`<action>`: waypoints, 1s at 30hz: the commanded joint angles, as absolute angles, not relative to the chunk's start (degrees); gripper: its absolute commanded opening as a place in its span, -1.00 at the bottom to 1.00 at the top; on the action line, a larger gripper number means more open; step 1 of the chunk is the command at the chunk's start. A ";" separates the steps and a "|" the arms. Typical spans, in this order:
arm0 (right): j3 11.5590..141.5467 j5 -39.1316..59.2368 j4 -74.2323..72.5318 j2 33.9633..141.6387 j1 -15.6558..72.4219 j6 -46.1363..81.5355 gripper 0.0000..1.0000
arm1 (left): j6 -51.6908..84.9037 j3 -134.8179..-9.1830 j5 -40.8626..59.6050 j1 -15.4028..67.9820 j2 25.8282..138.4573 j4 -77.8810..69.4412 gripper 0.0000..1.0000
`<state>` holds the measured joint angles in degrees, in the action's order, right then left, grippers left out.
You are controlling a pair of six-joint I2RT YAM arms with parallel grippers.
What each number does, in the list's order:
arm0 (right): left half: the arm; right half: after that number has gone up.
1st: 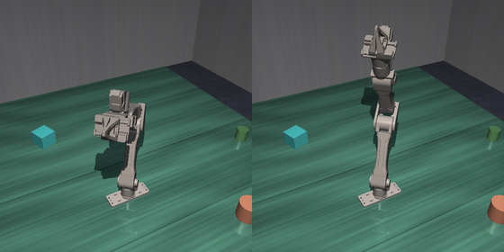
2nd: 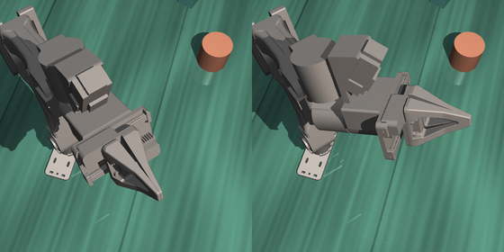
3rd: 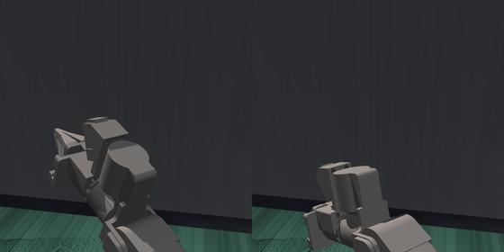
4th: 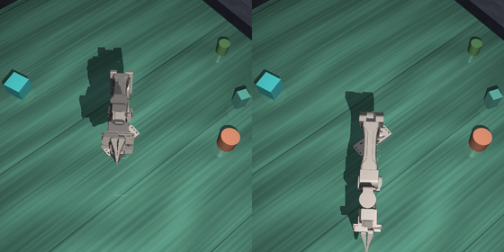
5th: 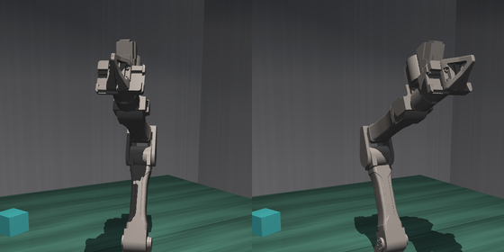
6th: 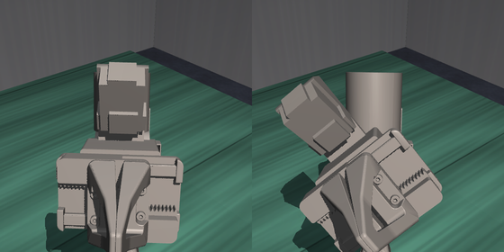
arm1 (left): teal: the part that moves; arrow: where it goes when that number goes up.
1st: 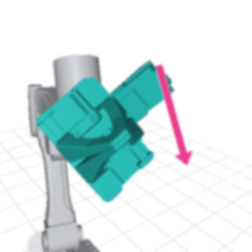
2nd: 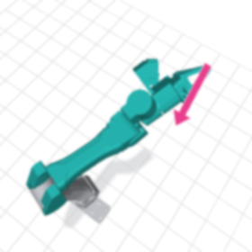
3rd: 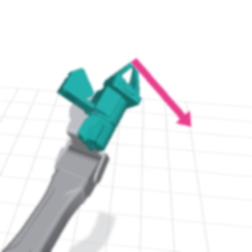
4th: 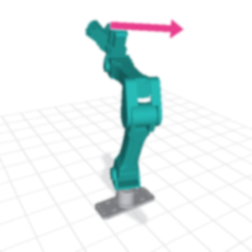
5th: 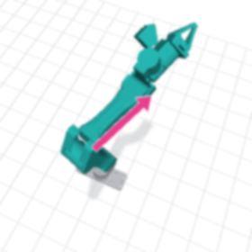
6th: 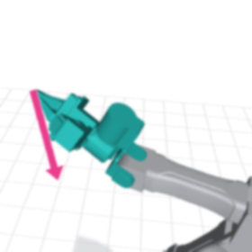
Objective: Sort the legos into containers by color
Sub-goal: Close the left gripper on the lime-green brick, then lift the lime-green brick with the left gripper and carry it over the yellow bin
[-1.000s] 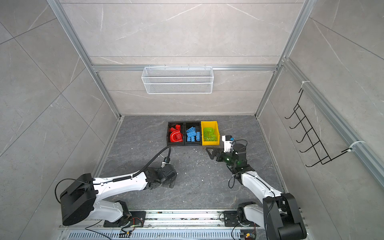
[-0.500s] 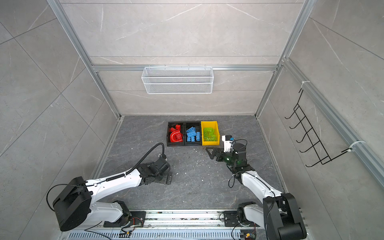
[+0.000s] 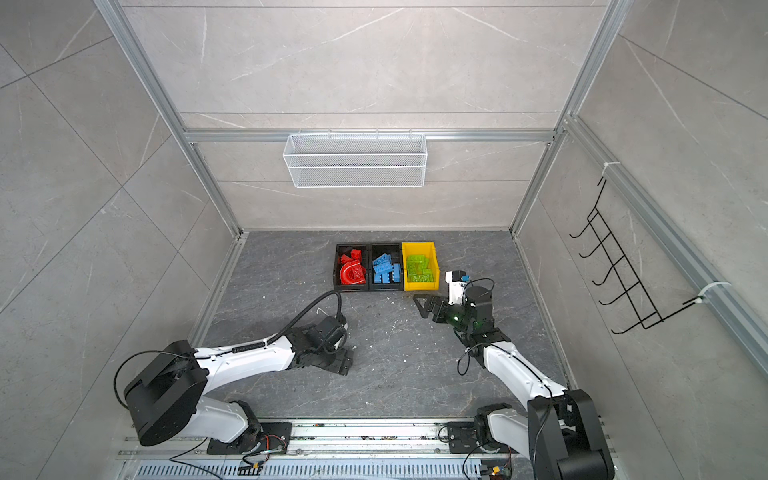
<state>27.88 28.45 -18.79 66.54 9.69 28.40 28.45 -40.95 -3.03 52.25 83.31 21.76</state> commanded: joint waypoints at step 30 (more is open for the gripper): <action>31.03 20.50 -11.07 64.69 12.63 22.91 0.99 | 38.56 -49.40 -17.53 54.19 92.16 27.77 -0.23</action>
<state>29.08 23.03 -13.45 65.89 11.66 25.41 37.89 -47.35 -15.11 54.61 90.78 25.89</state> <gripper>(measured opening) 0.990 0.394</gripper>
